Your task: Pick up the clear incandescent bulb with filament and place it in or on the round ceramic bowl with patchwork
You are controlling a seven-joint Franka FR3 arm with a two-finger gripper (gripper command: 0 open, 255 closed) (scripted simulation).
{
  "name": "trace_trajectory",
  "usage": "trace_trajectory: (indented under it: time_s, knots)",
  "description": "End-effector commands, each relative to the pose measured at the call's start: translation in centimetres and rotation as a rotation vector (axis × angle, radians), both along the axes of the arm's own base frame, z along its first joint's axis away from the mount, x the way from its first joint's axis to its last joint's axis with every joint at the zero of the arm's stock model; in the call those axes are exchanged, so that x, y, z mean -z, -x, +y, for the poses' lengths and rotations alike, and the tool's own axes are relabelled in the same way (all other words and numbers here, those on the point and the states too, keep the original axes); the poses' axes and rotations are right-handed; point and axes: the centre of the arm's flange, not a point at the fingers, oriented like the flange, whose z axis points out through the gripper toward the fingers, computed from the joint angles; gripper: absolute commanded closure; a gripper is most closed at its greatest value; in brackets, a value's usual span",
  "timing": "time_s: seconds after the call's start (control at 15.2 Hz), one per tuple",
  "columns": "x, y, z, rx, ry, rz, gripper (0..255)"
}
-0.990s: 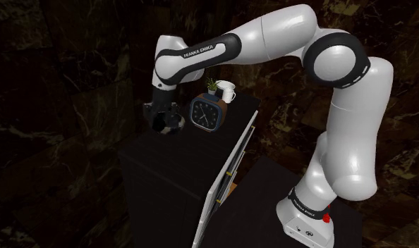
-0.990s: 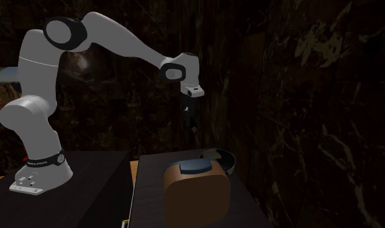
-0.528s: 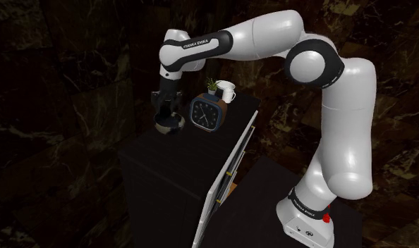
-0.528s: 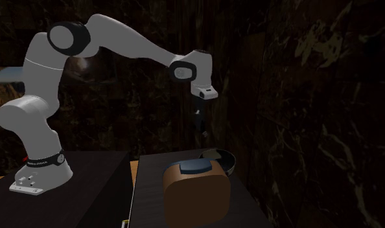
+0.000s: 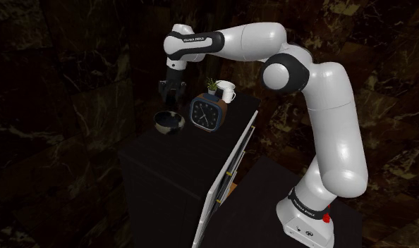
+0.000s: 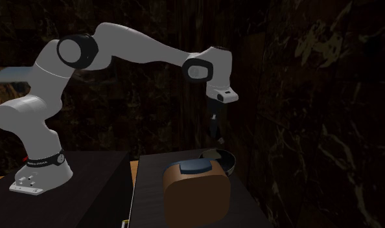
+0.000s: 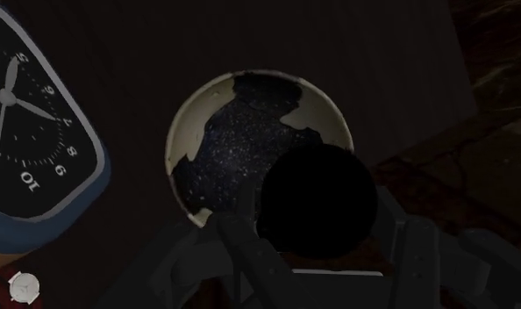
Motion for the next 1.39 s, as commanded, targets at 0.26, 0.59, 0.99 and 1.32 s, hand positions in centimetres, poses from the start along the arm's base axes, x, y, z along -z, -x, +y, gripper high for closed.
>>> trace_trajectory:
  time_s: [0.26,0.59,0.99,1.32]
  knots:
    - [2.8,-0.6,-0.8,-0.001,-0.001,0.0,255]
    - [5.5,-0.6,-0.8,-0.001,-0.001,0.0,255]
    - [8.7,-0.6,-0.8,-0.001,-0.001,0.0,255]
    - [8.7,-0.6,-0.8,-0.001,-0.001,0.0,255]
